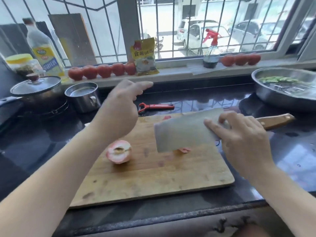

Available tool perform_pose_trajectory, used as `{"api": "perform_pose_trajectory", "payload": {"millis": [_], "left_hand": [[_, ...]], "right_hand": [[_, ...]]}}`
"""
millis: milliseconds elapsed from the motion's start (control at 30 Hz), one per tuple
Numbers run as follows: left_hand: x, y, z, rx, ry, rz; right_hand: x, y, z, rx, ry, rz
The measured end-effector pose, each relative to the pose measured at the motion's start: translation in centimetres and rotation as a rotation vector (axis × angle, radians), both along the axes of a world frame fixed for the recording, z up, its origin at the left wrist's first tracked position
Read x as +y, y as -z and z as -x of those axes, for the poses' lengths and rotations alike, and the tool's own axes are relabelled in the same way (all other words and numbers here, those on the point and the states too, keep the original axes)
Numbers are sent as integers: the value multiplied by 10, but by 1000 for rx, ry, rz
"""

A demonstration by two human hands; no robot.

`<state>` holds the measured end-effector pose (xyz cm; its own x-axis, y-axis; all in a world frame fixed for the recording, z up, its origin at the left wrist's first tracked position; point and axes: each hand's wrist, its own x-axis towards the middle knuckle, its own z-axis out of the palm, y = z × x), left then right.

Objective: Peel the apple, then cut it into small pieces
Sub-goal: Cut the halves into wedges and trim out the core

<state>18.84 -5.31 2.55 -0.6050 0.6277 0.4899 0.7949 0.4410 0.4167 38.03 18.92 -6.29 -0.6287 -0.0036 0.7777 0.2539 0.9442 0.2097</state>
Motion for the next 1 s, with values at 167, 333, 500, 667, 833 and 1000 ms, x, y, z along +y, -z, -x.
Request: {"api": "perform_pose_trajectory", "payload": {"millis": [167, 333, 500, 667, 833, 1000], "left_hand": [[9, 32, -21, 228, 144, 818], [31, 56, -9, 201, 175, 884], [68, 53, 10, 67, 161, 955], [89, 44, 18, -348, 221, 620], [83, 46, 24, -182, 144, 624], [41, 30, 21, -194, 117, 393]], "right_hand": [[-9, 38, -2, -14, 57, 69], [-3, 35, -11, 34, 178, 138], [5, 32, -30, 60, 239, 218], [6, 30, -43, 46, 304, 333], [3, 19, -41, 59, 304, 393], [-4, 6, -23, 65, 259, 442]]}}
